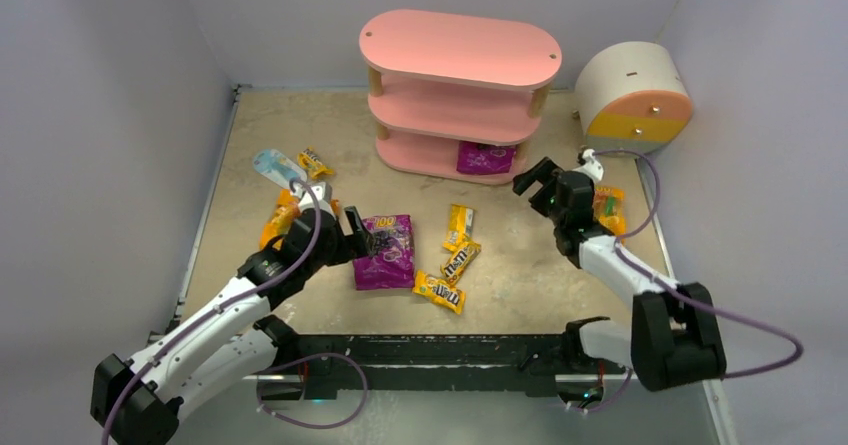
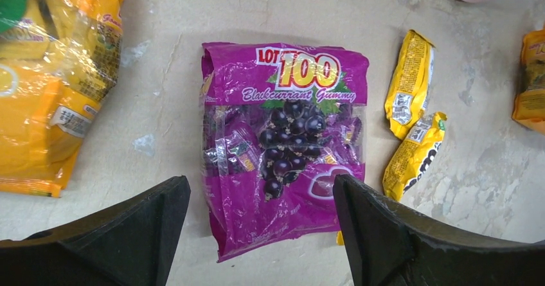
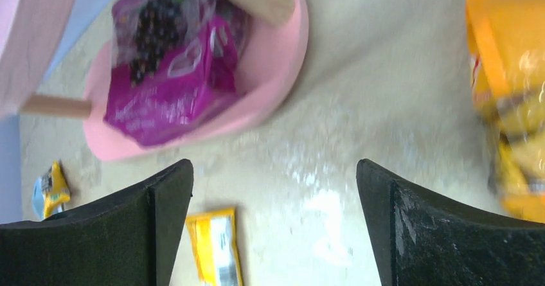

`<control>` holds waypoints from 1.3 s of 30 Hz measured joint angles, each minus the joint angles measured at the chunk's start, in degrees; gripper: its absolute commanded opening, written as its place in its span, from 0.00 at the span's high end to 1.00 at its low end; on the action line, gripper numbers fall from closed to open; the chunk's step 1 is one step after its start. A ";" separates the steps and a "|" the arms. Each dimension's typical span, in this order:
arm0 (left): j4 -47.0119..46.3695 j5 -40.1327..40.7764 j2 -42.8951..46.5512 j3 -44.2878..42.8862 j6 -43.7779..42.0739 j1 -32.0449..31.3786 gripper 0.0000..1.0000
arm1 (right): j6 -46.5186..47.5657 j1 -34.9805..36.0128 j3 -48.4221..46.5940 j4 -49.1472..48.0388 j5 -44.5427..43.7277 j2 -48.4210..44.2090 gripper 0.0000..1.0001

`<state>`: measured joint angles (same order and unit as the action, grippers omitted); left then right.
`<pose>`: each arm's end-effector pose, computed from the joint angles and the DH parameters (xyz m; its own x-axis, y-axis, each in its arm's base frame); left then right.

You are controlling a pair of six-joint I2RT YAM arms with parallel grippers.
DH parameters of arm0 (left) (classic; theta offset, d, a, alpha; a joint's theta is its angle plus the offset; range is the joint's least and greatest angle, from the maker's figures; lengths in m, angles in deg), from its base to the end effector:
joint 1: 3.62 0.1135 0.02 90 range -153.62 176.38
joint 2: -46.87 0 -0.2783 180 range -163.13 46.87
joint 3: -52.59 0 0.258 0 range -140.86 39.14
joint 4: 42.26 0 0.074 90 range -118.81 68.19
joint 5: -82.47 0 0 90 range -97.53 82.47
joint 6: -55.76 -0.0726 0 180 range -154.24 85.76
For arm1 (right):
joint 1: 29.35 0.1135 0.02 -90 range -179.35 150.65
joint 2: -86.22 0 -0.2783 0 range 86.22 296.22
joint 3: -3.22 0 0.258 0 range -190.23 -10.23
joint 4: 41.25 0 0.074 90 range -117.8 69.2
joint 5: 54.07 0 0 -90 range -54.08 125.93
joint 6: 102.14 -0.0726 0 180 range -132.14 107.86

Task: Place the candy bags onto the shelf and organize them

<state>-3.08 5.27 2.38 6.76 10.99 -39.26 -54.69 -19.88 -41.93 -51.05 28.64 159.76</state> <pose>0.1668 -0.0998 0.2257 -0.6536 -0.3833 -0.6527 -0.0539 0.8837 -0.4649 0.3038 0.0413 0.2112 -0.2618 0.6364 -0.7256 0.1798 0.7708 0.6111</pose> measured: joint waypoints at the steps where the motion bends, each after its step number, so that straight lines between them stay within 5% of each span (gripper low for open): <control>1: -0.83 -0.22 -0.63 0.55 0.44 0.00 0.14 | -0.39 0.87 1.11 2.16 -0.83 -2.58 0.02; 8: -2.47 -1.79 -1.88 3.41 2.43 0.00 0.14 | -0.37 23.63 2.36 9.90 -0.37 -11.32 0.02; 15: -2.43 -2.12 1.44 4.24 3.32 0.00 0.13 | 3.37 45.59 -2.25 10.01 2.75 -3.19 0.02; 23: -2.10 -1.88 2.47 4.28 3.72 0.00 0.13 | 2.84 50.27 -8.15 3.02 3.17 12.44 0.08; 26: -1.84 -1.70 2.93 4.28 3.69 0.00 0.12 | 2.14 50.64 -8.85 1.88 2.03 16.96 0.22; 30: -1.64 -1.62 3.17 4.31 3.69 0.00 0.12 | 0.92 50.97 -8.85 -0.70 0.46 20.17 0.69; 33: -1.55 -1.44 3.17 4.33 3.65 0.00 0.12 | 0.55 51.01 -8.85 -3.34 -0.87 20.55 0.90; 35: -1.25 -1.09 3.17 4.33 3.65 0.00 0.12 | 0.68 51.04 -8.87 -4.39 -1.42 20.48 0.99; 39: -0.31 -0.39 3.96 4.33 3.65 0.00 0.12 | 0.66 51.36 -8.87 -4.26 -3.30 19.15 1.00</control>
<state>-3.38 4.88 6.34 11.09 14.64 -39.26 -54.03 31.49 -50.81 -55.31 25.34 178.90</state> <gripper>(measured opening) 0.872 0.019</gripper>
